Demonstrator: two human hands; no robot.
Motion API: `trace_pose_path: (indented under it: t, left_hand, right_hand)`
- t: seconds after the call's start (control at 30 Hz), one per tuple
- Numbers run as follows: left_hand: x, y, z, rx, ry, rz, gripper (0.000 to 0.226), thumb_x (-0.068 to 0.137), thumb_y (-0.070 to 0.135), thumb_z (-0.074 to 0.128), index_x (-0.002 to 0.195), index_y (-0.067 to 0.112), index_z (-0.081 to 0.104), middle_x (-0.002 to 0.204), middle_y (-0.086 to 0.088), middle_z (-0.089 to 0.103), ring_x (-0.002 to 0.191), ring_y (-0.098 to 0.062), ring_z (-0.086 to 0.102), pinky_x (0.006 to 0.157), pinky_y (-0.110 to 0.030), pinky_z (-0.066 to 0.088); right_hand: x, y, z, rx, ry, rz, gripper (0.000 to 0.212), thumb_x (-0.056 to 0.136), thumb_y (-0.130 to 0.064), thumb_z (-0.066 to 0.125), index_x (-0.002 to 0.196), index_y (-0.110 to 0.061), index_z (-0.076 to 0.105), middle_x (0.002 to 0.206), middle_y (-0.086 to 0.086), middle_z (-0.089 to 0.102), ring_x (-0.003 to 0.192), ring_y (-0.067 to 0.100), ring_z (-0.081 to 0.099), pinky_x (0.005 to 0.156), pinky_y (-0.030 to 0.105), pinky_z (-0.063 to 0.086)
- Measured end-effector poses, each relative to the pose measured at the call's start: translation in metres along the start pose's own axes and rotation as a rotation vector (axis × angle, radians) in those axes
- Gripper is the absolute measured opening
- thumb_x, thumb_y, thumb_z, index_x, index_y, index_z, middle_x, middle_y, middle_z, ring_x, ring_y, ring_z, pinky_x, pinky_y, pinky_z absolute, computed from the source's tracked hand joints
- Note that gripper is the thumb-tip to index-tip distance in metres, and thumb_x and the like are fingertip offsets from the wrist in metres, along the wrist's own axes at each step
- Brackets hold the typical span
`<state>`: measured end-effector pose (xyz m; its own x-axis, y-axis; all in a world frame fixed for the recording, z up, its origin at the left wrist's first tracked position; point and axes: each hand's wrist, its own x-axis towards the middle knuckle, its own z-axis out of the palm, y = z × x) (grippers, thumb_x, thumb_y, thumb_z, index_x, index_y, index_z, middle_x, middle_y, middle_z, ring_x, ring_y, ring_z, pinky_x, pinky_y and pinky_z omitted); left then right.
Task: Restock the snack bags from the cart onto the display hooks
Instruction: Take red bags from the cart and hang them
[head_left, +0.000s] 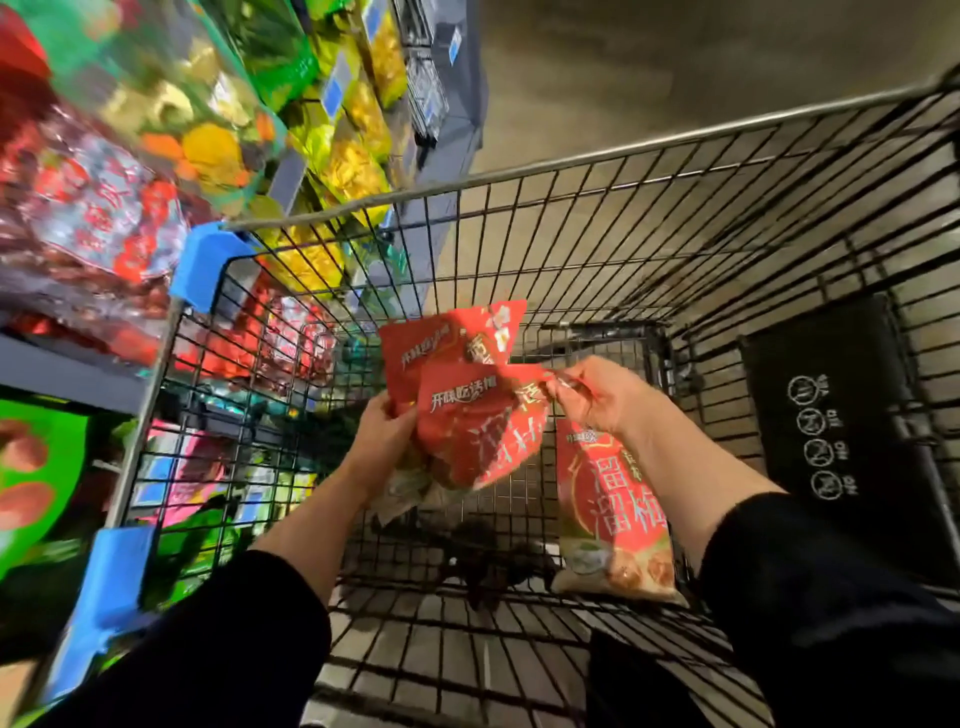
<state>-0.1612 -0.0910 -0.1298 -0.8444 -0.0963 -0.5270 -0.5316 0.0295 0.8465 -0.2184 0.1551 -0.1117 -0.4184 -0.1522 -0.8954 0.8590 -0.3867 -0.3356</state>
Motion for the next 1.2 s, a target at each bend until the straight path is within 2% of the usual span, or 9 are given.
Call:
trace_pose_path:
  t: [0.1,0.23,0.33,0.43,0.53,0.6,0.77,0.93,1.2]
  left_hand:
    - [0.002,-0.014,0.007,0.064,-0.047,-0.021,0.01,0.097,0.023,0.056,0.093,0.017,0.063,0.087,0.001,0.069,0.085,-0.013,0.063,0.074,-0.025,0.054]
    - [-0.002,-0.029,0.021,0.067,-0.13,-0.125,0.064,0.079,0.066,0.028,0.085,0.015,0.065,0.069,0.005,0.07,0.065,-0.007,0.064,0.067,-0.028,0.05]
    - [0.003,-0.036,0.026,0.05,-0.229,-0.08,0.073,0.064,0.085,0.051,0.095,0.02,0.064,0.081,0.002,0.071,0.071,-0.013,0.064,0.067,-0.029,0.05]
    - [0.011,-0.035,0.036,0.167,-0.134,-0.04,0.058,0.045,0.044,0.092,0.093,0.026,0.066,0.082,0.011,0.072,0.074,-0.001,0.065,0.067,-0.02,0.054]
    - [0.023,-0.042,0.045,0.305,0.062,-0.002,0.055,0.037,0.052,0.086,0.083,0.026,0.071,0.082,0.006,0.073,0.075,-0.007,0.065,0.071,-0.033,0.057]
    - [0.024,-0.043,0.053,0.352,0.097,0.008,0.045,0.043,0.052,0.085,0.077,0.027,0.069,0.079,0.005,0.072,0.073,-0.011,0.064,0.069,-0.036,0.056]
    - [0.029,-0.033,0.074,0.6,0.166,0.014,0.031,0.069,0.048,0.081,0.086,0.026,0.067,0.073,0.006,0.061,0.07,-0.015,0.057,0.051,-0.026,0.034]
    - [0.05,-0.032,0.081,0.729,0.188,0.029,0.04,0.072,0.038,0.081,0.1,0.013,0.069,0.093,-0.015,0.07,0.092,-0.036,0.064,0.066,-0.029,0.037]
    - [0.065,-0.024,0.087,0.73,0.168,0.0,0.042,0.07,0.033,0.084,0.104,0.015,0.07,0.099,-0.008,0.072,0.094,-0.028,0.066,0.066,-0.026,0.038]
  right_hand:
    - [0.017,0.005,0.002,0.051,0.119,0.006,0.029,0.1,0.0,0.034,0.08,0.01,0.053,0.044,0.015,0.057,0.033,0.017,0.058,0.031,0.02,0.044]
    - [0.038,0.024,-0.007,0.228,0.223,0.003,0.036,0.102,-0.006,0.032,0.08,0.009,0.055,0.046,0.019,0.059,0.034,0.023,0.06,0.033,0.027,0.048]
    - [0.047,0.032,-0.016,0.364,0.217,-0.024,0.04,0.103,-0.006,0.032,0.075,0.012,0.055,0.047,0.019,0.059,0.034,0.023,0.059,0.038,0.026,0.051]
    - [0.049,0.032,-0.019,0.37,0.197,-0.024,0.035,0.102,-0.004,0.032,0.08,0.012,0.055,0.052,0.021,0.062,0.039,0.023,0.063,0.044,0.026,0.054]
    - [0.055,0.034,-0.029,0.199,0.117,-0.009,0.04,0.102,-0.037,0.038,0.108,-0.003,0.058,0.081,0.023,0.07,0.062,0.028,0.07,0.053,0.033,0.059]
    - [0.054,0.033,-0.047,0.032,0.206,-0.023,0.051,0.1,-0.053,0.031,0.105,-0.009,0.055,0.08,0.019,0.065,0.056,0.027,0.067,0.045,0.029,0.056]
    - [0.06,0.054,-0.119,-0.386,0.574,-0.144,0.016,0.097,-0.027,0.053,0.09,-0.013,0.058,0.079,0.002,0.057,0.051,0.007,0.061,0.051,0.023,0.053]
    - [0.098,0.098,-0.182,-0.702,0.682,0.045,0.062,0.083,-0.054,0.063,0.121,-0.006,0.055,0.122,0.015,0.059,0.111,0.033,0.059,0.089,0.036,0.047]
    - [0.108,0.125,-0.175,-0.349,0.617,-0.023,0.078,0.071,-0.039,0.081,0.133,-0.006,0.047,0.129,0.012,0.055,0.116,0.034,0.056,0.098,0.041,0.048]
